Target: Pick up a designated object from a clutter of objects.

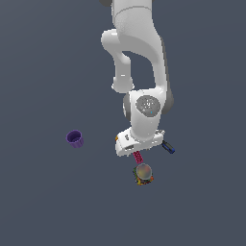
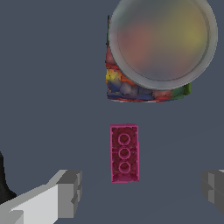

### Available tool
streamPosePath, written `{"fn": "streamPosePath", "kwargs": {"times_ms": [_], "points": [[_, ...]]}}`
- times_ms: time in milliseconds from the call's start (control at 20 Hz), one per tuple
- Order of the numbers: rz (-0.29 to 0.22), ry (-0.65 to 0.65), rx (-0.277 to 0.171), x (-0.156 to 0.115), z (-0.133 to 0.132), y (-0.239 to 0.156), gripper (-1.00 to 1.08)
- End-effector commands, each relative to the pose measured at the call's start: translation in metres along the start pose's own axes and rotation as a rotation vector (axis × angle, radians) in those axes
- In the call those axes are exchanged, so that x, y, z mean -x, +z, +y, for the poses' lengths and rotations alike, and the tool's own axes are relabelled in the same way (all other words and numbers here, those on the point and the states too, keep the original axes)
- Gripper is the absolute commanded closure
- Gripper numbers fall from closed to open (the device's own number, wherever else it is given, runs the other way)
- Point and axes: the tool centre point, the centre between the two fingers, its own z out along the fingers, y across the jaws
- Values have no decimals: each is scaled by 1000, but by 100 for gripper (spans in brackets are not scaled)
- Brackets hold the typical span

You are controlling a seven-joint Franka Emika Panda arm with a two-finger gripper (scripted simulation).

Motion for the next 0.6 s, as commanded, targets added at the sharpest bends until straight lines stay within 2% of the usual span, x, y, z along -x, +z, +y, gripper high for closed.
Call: {"fn": "streamPosePath", "kwargs": {"times_ms": [0, 550], "points": [[0, -11, -3, 0, -3, 11, -92], [-3, -17, -5, 1, -5, 26, -92]]}}
